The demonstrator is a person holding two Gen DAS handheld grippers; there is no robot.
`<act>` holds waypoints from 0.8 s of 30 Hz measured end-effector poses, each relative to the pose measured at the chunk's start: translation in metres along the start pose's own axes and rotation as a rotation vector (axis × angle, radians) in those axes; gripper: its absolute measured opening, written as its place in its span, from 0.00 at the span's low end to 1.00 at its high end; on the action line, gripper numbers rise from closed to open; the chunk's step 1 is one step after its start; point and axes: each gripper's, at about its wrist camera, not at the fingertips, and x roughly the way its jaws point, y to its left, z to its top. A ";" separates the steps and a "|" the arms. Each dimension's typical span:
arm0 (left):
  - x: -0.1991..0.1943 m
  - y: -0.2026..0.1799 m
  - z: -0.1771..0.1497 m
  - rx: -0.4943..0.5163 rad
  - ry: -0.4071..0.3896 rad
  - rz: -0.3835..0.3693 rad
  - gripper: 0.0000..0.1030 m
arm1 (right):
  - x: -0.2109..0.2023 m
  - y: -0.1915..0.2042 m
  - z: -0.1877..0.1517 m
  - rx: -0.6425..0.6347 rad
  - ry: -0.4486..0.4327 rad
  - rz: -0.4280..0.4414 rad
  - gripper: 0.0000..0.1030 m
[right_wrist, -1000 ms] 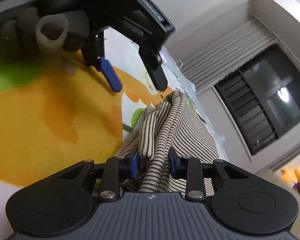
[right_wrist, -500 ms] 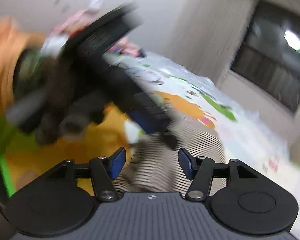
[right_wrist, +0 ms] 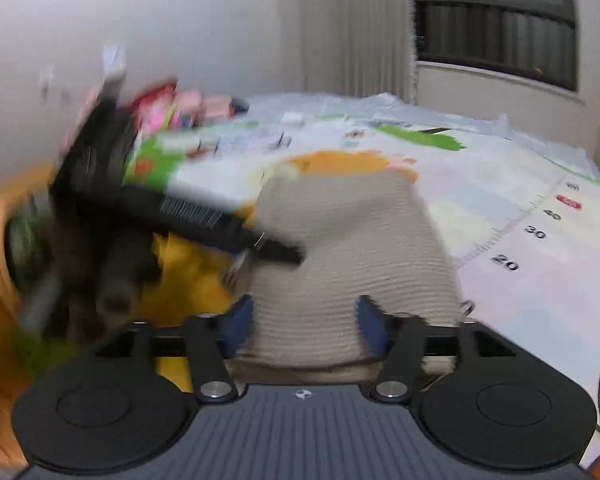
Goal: Fold clothes
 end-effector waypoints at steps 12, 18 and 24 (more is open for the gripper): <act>0.002 0.019 -0.003 -0.189 0.058 -0.111 0.85 | 0.067 -0.120 -0.016 0.361 0.096 0.154 0.85; 0.010 0.016 -0.003 -0.211 0.094 -0.162 0.81 | 0.080 -0.107 -0.019 0.362 0.063 0.184 0.68; 0.014 0.042 0.016 -0.200 0.050 -0.134 0.72 | 0.131 -0.086 0.012 0.359 0.071 0.183 0.67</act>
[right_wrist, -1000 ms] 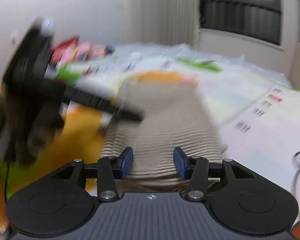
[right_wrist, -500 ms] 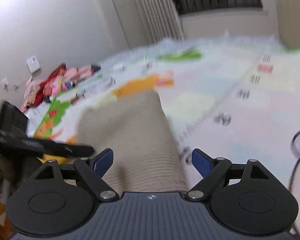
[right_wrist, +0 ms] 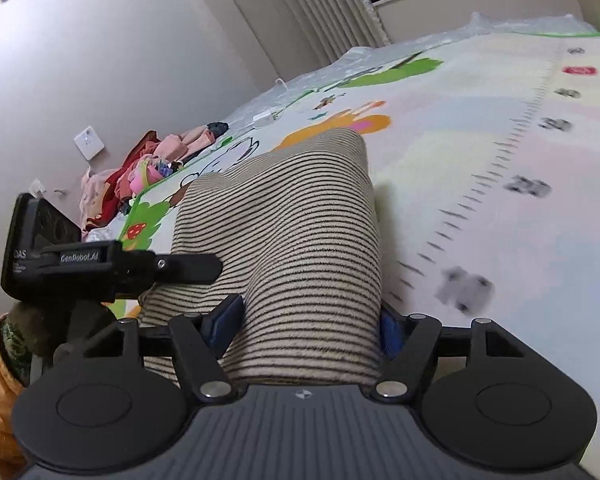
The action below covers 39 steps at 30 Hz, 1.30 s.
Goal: Fold clothes
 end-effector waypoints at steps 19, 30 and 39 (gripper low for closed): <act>-0.014 0.086 0.095 0.078 -0.219 0.207 0.78 | 0.123 0.040 0.060 0.021 -0.068 -0.032 0.69; -0.051 0.057 0.048 0.061 -0.346 0.251 0.75 | 0.059 0.045 0.037 -0.082 -0.080 -0.242 1.00; -0.044 -0.010 -0.045 0.108 -0.319 0.361 0.92 | 0.018 0.016 0.010 -0.304 0.026 -0.466 1.00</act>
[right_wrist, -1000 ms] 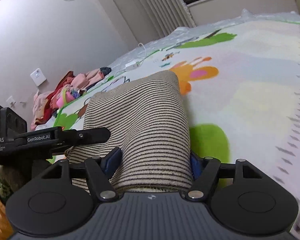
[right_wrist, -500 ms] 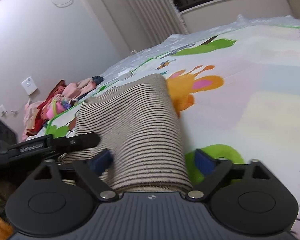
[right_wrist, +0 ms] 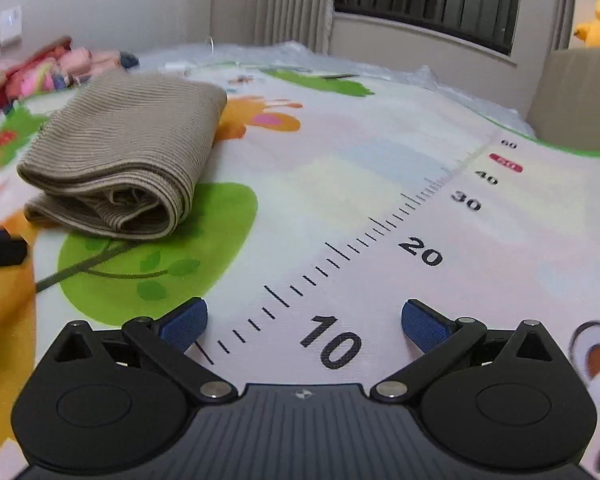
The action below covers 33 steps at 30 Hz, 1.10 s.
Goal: Fold clothes
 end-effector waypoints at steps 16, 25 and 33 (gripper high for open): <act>0.019 -0.030 -0.023 0.163 0.003 0.152 1.00 | 0.002 -0.009 -0.009 0.052 -0.030 0.046 1.00; 0.021 -0.033 -0.024 0.181 -0.002 0.170 1.00 | 0.002 -0.010 -0.010 0.052 -0.030 0.047 1.00; 0.023 -0.036 -0.026 0.204 -0.006 0.189 1.00 | 0.002 -0.010 -0.010 0.051 -0.030 0.047 1.00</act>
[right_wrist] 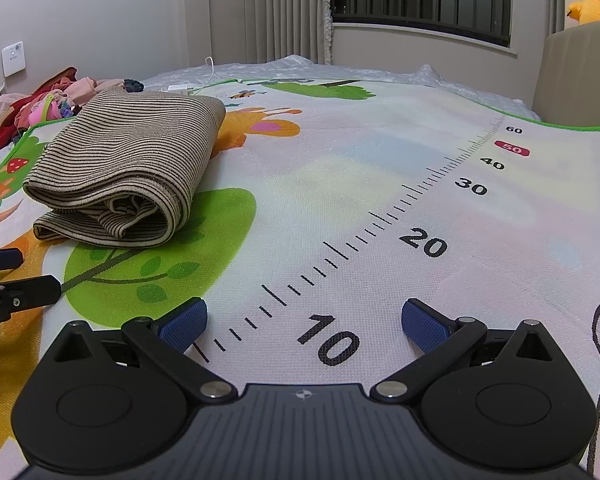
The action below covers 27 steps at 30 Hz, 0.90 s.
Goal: Fold clothes
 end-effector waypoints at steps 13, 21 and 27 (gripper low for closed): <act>-0.002 0.003 0.000 -0.014 -0.013 -0.014 1.00 | 0.000 -0.001 0.000 0.000 0.000 0.001 1.00; -0.001 0.004 -0.001 -0.019 -0.018 -0.019 1.00 | 0.000 0.000 0.000 0.000 0.000 0.001 1.00; -0.002 0.005 -0.001 -0.024 -0.022 -0.022 1.00 | 0.000 -0.001 0.000 -0.001 0.000 0.001 1.00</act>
